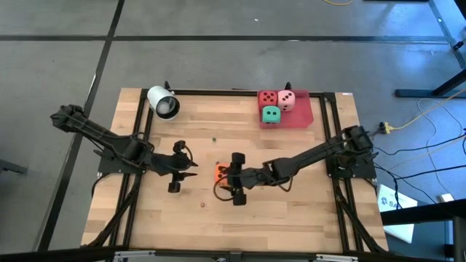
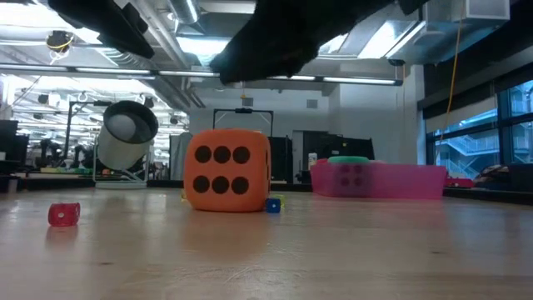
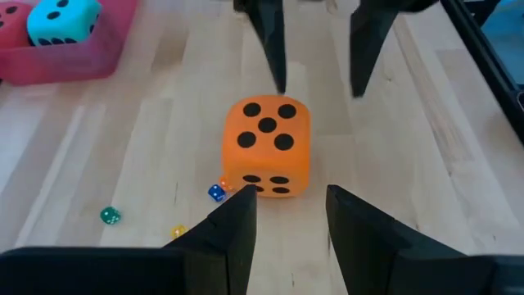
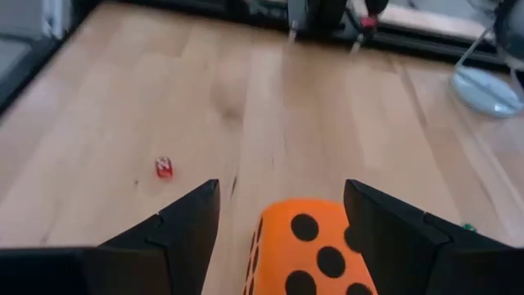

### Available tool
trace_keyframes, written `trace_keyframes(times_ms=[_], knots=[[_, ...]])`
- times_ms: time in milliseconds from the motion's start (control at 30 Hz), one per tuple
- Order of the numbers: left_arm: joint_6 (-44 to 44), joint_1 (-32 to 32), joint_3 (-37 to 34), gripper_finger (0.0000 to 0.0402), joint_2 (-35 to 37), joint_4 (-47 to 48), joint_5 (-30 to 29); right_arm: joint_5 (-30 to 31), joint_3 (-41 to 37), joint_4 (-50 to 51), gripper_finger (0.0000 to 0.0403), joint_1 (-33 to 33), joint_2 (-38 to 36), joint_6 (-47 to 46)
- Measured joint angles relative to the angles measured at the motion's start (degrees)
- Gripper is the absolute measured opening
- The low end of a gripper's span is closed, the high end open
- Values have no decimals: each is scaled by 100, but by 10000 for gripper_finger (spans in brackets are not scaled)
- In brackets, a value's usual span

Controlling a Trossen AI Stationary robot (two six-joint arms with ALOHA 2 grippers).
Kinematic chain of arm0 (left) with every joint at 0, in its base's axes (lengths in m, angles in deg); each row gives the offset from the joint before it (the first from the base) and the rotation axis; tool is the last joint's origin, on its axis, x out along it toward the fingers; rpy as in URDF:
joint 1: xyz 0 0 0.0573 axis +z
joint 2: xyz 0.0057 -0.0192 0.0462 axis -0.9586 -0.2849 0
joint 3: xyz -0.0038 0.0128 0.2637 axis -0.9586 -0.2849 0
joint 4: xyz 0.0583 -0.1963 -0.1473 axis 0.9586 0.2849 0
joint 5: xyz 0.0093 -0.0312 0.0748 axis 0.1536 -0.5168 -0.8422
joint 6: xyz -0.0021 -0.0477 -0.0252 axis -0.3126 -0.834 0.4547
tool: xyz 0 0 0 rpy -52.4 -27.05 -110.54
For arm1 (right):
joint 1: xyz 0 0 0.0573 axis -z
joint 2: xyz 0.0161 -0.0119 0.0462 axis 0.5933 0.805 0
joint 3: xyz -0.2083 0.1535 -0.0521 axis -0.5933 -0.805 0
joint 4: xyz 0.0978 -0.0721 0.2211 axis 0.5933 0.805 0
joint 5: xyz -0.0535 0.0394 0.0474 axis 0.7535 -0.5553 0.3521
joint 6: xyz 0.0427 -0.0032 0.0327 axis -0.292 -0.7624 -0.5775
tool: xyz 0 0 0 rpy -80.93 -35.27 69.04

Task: Pick & Place Dice
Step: Put the large orange dice into the red bin

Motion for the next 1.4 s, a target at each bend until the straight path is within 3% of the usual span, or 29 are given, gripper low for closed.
trace_keyframes(times_ms=[467, 767, 1400], knots=[[-158, -175, 2, 143, 0, 265, -242, 1154, 537, 822, 259, -445, 458, -256], [-543, -175, 0, 143, -158, 238, -255, 1284, 539, 1215, 259, -511, 544, -568], [-706, -113, 2, 143, -1482, -518, -809, 1686, 541, 1272, 259, -511, 747, -245]])
